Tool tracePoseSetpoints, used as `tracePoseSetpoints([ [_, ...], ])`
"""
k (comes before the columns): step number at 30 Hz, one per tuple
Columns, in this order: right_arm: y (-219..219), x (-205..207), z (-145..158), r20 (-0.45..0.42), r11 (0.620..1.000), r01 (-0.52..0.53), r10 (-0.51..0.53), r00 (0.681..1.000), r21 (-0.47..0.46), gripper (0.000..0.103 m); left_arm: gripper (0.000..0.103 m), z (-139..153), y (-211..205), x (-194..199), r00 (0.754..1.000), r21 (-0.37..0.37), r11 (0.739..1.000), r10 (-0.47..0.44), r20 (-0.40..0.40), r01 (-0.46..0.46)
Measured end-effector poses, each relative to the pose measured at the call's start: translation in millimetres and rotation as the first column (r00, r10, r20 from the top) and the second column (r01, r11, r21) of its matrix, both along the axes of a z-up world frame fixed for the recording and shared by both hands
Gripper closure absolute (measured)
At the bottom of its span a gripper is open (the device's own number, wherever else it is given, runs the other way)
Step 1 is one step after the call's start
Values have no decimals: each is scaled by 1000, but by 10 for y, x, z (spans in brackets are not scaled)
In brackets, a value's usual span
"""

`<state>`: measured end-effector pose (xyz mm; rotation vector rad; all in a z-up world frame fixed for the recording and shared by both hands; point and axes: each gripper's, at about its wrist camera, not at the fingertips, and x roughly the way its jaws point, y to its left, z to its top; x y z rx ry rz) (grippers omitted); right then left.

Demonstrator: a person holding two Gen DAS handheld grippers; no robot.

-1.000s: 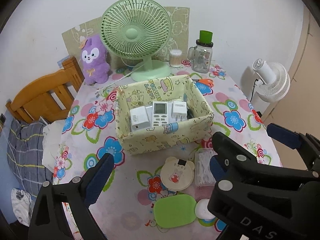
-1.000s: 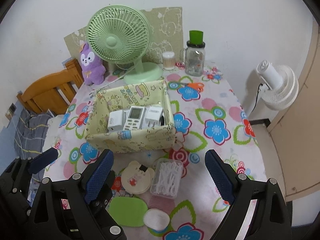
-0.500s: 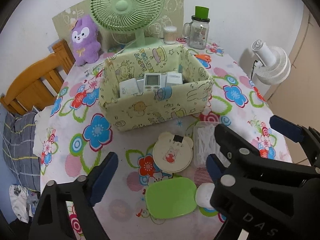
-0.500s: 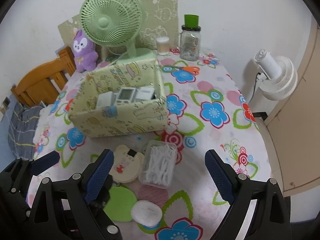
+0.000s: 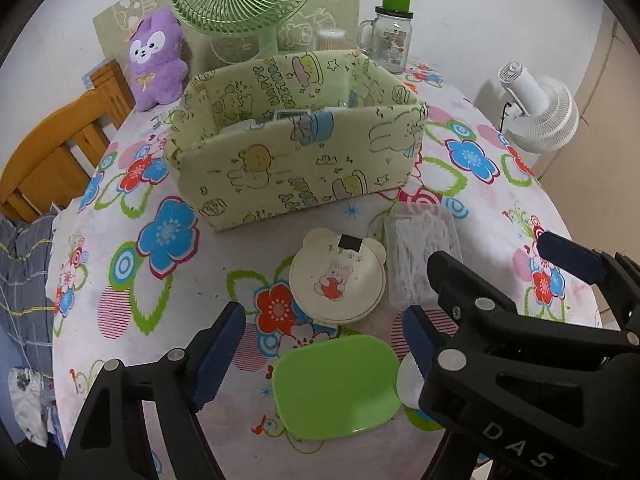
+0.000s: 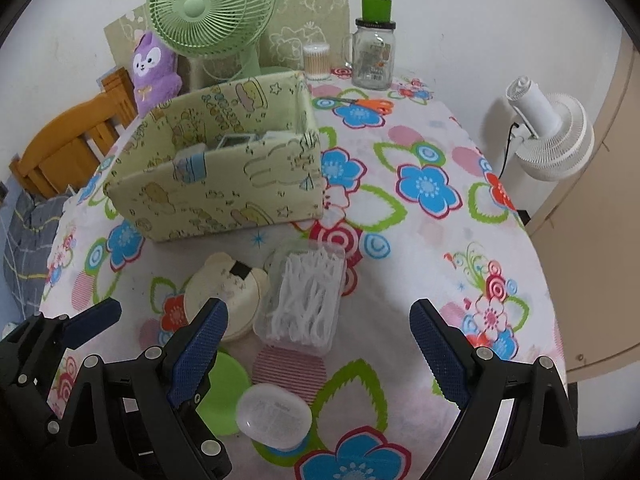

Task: Organize rigid objects
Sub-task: 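Move the left tool toward the cream bear container while the right tool approaches the white oval case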

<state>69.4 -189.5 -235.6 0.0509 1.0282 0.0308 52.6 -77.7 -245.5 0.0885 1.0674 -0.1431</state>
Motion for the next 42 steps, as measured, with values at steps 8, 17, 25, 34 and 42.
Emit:
tracePoseSetpoints([
  [8, 22, -144, -220, -23, 999, 33, -32, 999, 16, 9, 21, -209, 46, -124, 1000, -10, 1000, -11, -5, 11],
  [17, 91, -302, -438, -72, 1000, 27, -26, 997, 7, 9, 20, -436, 108, -274, 999, -15, 1000, -3, -43, 2],
  [25, 142, -396, -539, -104, 999, 33, -31, 994, 19, 14, 18, -513, 159, -361, 999, -26, 1000, 13, -49, -14],
  [34, 264, -399, -534, -124, 998, 9, 0, 992, 67, 41, 16, -539, 185, -361, 998, -51, 998, 31, -63, -34],
  [42, 237, -356, -514, -126, 999, 9, -4, 992, 38, 48, 16, -499, 123, -313, 998, -39, 999, 20, -55, -22],
])
